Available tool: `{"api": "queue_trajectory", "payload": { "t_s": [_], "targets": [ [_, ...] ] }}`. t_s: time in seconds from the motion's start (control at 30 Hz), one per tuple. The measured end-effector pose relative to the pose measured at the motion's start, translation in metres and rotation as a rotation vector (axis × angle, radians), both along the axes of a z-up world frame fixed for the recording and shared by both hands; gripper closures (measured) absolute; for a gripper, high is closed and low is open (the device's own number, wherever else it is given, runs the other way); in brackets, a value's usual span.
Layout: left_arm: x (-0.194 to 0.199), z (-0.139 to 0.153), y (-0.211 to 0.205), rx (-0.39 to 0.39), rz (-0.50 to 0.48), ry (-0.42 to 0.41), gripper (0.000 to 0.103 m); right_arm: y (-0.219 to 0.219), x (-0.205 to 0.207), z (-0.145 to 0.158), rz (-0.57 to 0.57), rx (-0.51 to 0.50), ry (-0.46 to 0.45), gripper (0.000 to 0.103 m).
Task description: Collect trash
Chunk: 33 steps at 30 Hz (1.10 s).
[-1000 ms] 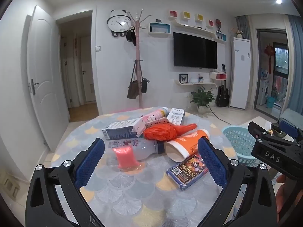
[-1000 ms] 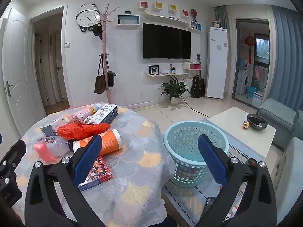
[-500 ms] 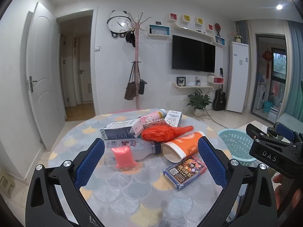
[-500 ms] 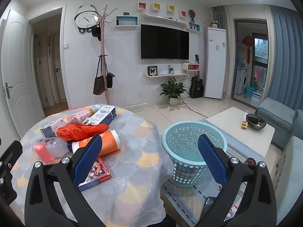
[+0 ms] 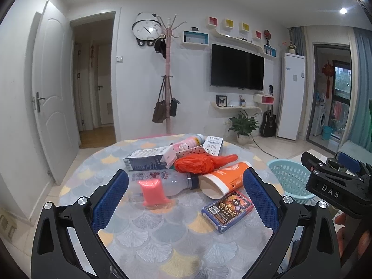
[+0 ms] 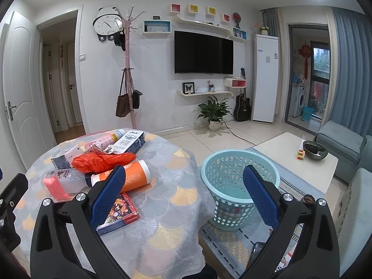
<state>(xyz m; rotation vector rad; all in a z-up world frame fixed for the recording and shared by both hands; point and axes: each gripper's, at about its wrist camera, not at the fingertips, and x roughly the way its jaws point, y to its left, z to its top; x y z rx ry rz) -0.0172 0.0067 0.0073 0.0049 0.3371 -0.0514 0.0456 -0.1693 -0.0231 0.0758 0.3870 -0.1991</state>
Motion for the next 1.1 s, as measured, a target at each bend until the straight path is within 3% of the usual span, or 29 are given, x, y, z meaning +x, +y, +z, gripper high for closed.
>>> {"api": "queue_trajectory", "payload": {
  "t_s": [0.33, 0.47, 0.6, 0.7, 0.77, 0.93, 1.1],
  "targets": [
    [-0.003, 0.003, 0.012, 0.009, 0.013, -0.026, 0.008, 0.005, 0.0, 0.002, 0.009, -0.013, -0.004, 0.016],
    [-0.003, 0.013, 0.042, 0.06, 0.103, -0.064, 0.008, 0.003, -0.004, 0.006, 0.019, -0.005, -0.032, 0.016],
    [0.002, 0.019, 0.084, 0.029, 0.163, -0.023, 0.008, 0.009, 0.0, 0.004, 0.047, 0.007, -0.023, 0.018],
    [0.008, 0.013, 0.104, 0.0, 0.144, 0.034, 0.008, 0.018, 0.009, -0.004, 0.091, 0.007, 0.025, 0.035],
    [0.016, 0.003, 0.116, -0.017, 0.134, 0.089, 0.008, 0.023, 0.017, -0.015, 0.13, 0.037, 0.077, 0.038],
    [0.044, -0.027, 0.126, -0.138, 0.008, 0.21, 0.008, 0.042, 0.033, -0.048, 0.18, 0.084, 0.194, 0.038],
    [0.08, -0.061, 0.105, -0.153, -0.075, 0.311, 0.016, 0.056, 0.049, -0.078, 0.224, 0.182, 0.304, 0.038]
  ]
}}
